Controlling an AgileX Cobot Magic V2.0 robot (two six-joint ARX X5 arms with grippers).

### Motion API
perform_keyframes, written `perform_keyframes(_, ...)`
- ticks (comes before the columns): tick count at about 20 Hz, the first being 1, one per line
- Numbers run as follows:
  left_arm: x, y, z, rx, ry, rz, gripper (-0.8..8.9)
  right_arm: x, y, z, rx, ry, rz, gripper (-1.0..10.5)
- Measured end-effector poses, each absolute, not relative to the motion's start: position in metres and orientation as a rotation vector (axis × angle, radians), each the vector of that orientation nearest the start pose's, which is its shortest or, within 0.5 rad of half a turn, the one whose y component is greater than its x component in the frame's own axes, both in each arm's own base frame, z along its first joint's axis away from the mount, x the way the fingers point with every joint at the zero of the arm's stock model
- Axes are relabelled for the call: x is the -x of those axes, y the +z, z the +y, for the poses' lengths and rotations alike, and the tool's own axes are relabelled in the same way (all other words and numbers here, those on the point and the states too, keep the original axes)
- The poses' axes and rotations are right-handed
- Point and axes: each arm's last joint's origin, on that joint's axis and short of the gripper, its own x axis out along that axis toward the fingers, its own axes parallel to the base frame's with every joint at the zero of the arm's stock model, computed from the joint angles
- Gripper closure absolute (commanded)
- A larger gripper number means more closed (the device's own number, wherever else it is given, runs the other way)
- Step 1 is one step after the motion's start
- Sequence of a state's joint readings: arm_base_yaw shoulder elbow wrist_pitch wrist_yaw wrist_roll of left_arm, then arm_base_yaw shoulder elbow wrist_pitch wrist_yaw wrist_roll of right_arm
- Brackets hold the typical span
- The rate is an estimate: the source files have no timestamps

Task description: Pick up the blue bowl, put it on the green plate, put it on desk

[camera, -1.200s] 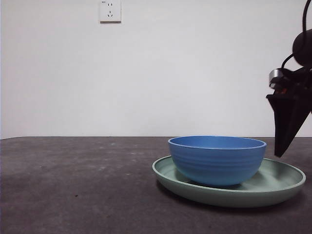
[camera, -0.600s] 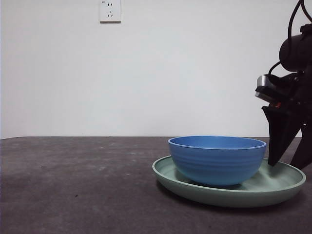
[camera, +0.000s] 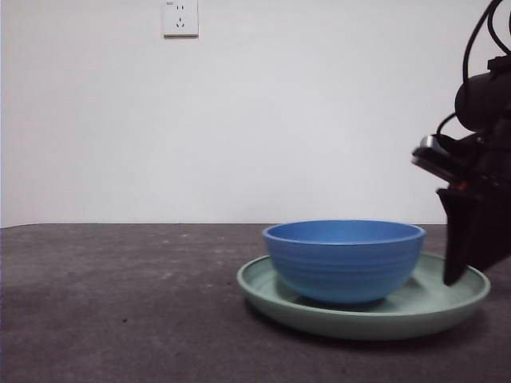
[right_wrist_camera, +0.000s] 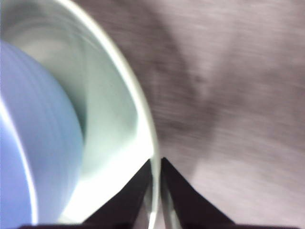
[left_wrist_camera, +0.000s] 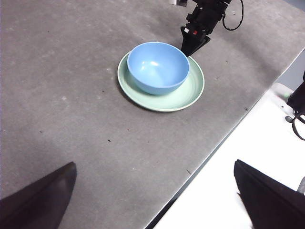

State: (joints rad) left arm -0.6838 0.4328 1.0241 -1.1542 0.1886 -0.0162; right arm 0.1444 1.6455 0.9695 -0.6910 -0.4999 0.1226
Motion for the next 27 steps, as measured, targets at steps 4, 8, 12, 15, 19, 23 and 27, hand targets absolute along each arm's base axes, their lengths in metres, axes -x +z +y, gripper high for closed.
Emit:
perform_keyframes(4,-0.021,0.350,-0.024,-0.126,-0.845,0.562,2.83,-0.297,0.193,0.064,-0.357,0.476,1.341,9.4)
perform_keyframes(8,-0.021,0.350,-0.024,-0.126,-0.845,0.562,2.83,-0.308,0.220,0.089,-0.353,0.524,1.267,9.4)
perform_keyframes(12,-0.022,0.350,-0.025,-0.124,-0.845,0.556,2.83,-0.308,0.225,0.112,-0.385,0.544,1.247,9.4)
perform_keyframes(15,-0.022,0.350,-0.025,-0.124,-0.845,0.556,2.83,-0.310,0.209,0.126,-0.382,0.541,1.303,9.4)
perform_keyframes(19,-0.022,0.350,-0.025,-0.124,-0.845,0.556,2.83,-0.312,0.177,0.150,-0.324,0.512,1.388,9.4)
perform_keyframes(23,-0.022,0.350,-0.025,-0.124,-0.845,0.556,2.83,-0.309,0.172,0.160,-0.301,0.520,1.393,9.4)
perform_keyframes(27,-0.022,0.350,-0.025,-0.124,-0.845,0.557,2.83,-0.310,0.171,0.160,-0.300,0.515,1.396,8.5)
